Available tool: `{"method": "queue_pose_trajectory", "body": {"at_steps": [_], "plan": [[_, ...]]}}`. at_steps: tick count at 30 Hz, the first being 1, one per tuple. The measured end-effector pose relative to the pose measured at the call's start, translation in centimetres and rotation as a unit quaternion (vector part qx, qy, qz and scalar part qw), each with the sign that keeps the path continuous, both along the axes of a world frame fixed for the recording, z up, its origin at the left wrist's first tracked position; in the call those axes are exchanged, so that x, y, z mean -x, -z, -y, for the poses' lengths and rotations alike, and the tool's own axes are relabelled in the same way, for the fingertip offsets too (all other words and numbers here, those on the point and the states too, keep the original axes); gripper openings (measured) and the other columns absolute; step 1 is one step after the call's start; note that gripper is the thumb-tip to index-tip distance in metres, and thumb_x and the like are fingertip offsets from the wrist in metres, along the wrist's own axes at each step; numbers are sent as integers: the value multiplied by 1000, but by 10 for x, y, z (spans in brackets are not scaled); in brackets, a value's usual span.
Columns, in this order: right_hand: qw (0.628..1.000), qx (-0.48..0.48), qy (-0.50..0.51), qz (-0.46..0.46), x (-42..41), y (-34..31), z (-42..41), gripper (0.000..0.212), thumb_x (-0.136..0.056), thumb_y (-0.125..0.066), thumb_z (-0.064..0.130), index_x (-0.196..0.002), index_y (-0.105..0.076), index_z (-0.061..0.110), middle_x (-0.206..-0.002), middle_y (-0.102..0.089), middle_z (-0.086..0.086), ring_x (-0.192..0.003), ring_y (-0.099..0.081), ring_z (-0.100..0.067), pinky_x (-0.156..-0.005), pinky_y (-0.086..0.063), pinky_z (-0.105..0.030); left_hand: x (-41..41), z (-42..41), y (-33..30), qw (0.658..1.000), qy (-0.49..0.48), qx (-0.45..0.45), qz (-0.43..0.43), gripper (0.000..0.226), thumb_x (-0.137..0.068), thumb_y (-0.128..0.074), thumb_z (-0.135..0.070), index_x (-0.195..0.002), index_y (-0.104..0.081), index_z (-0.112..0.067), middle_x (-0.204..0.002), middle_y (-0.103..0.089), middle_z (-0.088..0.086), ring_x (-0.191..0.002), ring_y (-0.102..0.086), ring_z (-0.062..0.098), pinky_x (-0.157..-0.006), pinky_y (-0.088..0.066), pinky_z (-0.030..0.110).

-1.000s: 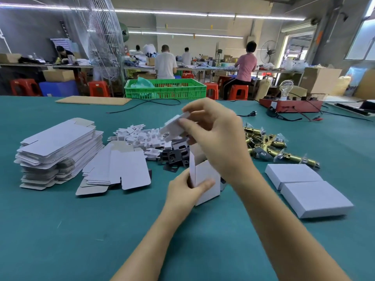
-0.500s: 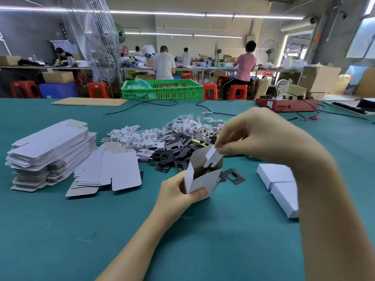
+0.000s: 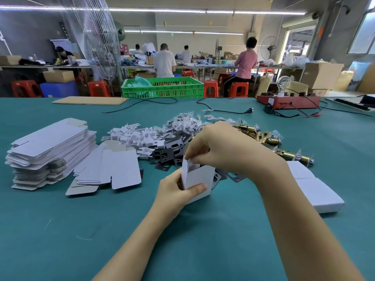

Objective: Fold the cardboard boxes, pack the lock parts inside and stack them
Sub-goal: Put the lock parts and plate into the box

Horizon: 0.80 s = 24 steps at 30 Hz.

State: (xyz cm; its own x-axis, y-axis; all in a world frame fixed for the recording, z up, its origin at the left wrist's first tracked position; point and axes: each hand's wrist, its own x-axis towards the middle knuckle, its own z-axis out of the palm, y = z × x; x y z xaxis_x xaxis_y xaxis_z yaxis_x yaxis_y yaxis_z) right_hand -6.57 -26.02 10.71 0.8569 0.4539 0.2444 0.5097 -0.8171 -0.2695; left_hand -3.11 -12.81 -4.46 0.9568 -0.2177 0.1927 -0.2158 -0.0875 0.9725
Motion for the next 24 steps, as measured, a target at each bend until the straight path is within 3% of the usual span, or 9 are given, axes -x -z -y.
{"method": "queue_pose_trajectory", "body": {"at_steps": [4, 8, 10, 14, 17, 21, 24], "plan": [[1000, -11, -11, -10, -1, 0, 5, 16, -87, -67, 14, -100, -76, 14, -98, -74, 5, -85, -62, -1, -76, -45, -9, 0, 0, -1, 1000, -1, 8, 2, 32, -61, -79, -33, -92, -70, -36, -91, -74, -13, -87, -69, 9, -72, -54, 20], [999, -47, 21, 0, 0, -7, 25, 16, -88, -68, 19, -101, -75, 18, -95, -73, 8, -83, -62, 2, -77, -46, -8, 0, 0, -1, 1000, -2, 13, 4, 38, -61, -80, -32, -98, -71, -33, -95, -75, -10, -92, -69, 14, -79, -57, 28], [996, -81, 48, -7, 0, -11, 40, 15, -87, -69, 21, -99, -76, 20, -91, -74, 9, -81, -65, 2, -77, -53, -16, 0, 0, 0, 1000, -5, 9, 4, 39, -63, -82, -30, -101, -71, -33, -97, -75, -10, -94, -69, 15, -81, -57, 30], [984, -122, 131, -6, -8, -5, 73, 14, -85, -71, 24, -97, -76, 19, -87, -73, 7, -79, -66, -3, -80, -54, -26, 0, -1, 4, 998, -34, -27, 34, 32, -77, -83, -23, -98, -66, -39, -92, -72, -23, -86, -66, 1, -72, -52, 16], [970, -110, 214, -42, -20, 11, 89, 13, -85, -71, 25, -96, -74, 19, -89, -72, 1, -80, -67, -10, -74, -54, -27, 0, 0, 4, 995, -62, -37, 65, 36, -77, -83, -25, -99, -60, -41, -92, -68, -29, -84, -64, -5, -68, -51, 12], [948, -98, 273, -134, -36, 40, 96, 10, -87, -69, 20, -92, -70, 12, -86, -72, -8, -78, -69, -19, -72, -58, -34, 0, -2, 5, 994, -76, -17, 72, 34, -76, -83, -26, -100, -62, -38, -93, -70, -26, -86, -67, -2, -71, -54, 16], [930, -80, 326, -151, -51, 62, 97, 14, -85, -69, 16, -92, -72, 5, -89, -72, -12, -66, -60, -20, -64, -52, -29, -2, -1, 6, 994, -79, -12, 71, 30, -77, -83, -24, -99, -64, -36, -93, -72, -22, -87, -68, 2, -72, -56, 21]]}}
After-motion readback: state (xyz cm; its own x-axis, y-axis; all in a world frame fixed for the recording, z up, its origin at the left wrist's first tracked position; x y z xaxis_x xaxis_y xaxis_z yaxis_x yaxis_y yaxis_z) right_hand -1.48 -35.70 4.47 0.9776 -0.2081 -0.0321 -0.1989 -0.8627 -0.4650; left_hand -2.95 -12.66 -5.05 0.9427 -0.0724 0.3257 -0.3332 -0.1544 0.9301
